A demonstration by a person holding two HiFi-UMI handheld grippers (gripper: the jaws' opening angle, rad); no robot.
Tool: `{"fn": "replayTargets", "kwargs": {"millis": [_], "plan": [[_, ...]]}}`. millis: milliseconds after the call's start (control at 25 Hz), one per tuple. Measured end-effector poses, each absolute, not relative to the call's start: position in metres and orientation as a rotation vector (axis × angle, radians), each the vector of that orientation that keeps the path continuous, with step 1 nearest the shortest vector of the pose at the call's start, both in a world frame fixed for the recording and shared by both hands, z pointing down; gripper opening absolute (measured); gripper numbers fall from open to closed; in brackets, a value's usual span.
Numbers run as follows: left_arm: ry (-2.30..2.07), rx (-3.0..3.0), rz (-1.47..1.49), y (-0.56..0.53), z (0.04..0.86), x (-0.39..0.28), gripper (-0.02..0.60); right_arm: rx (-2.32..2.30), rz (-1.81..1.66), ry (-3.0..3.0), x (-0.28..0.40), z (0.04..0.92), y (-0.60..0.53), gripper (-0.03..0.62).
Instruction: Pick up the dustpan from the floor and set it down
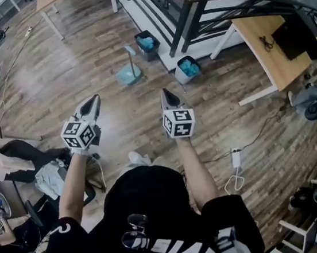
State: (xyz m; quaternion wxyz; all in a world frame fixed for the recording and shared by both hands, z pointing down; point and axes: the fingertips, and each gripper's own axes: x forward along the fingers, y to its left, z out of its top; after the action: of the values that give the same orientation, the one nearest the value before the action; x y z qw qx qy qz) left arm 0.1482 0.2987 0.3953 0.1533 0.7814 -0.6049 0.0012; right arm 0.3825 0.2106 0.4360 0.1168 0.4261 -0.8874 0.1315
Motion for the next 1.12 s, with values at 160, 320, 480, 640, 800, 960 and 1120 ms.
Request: {"fn": "replayTargets", "kwargs": {"millis": [160,320,480,640,800,960,1120], "plan": [[-1.724,2.245,0.03,0.268,0.405,0.111,-0.003,1.279,0.388,-2.573,0.35,0.445,0.185,-0.005],[-1.726,2.227,0.037,0.235,0.418,0.082,-0.003,1.3,0.407,-2.539,0.328,0.46,0.16,-0.005],[-1.723,2.22,0.046,0.198,0.434,0.05,-0.003,1.326,0.43,-2.525,0.296,0.477,0.129,-0.005],[-1.704,2.238,0.09,0.153,0.452,0.011,-0.003,1.356,0.448,-2.513,0.258,0.495,0.089,-0.005],[-1.677,2.246,0.125,0.098,0.458,-0.028,-0.003,1.39,0.464,-2.507,0.221,0.502,0.041,-0.005],[-1.627,2.27,0.164,0.042,0.46,-0.063,-0.003,1.454,0.479,-2.49,0.19,0.504,-0.003,-0.005],[-1.573,2.291,0.182,-0.005,0.464,-0.086,-0.003,1.502,0.5,-2.463,0.165,0.505,-0.039,-0.005]]}}
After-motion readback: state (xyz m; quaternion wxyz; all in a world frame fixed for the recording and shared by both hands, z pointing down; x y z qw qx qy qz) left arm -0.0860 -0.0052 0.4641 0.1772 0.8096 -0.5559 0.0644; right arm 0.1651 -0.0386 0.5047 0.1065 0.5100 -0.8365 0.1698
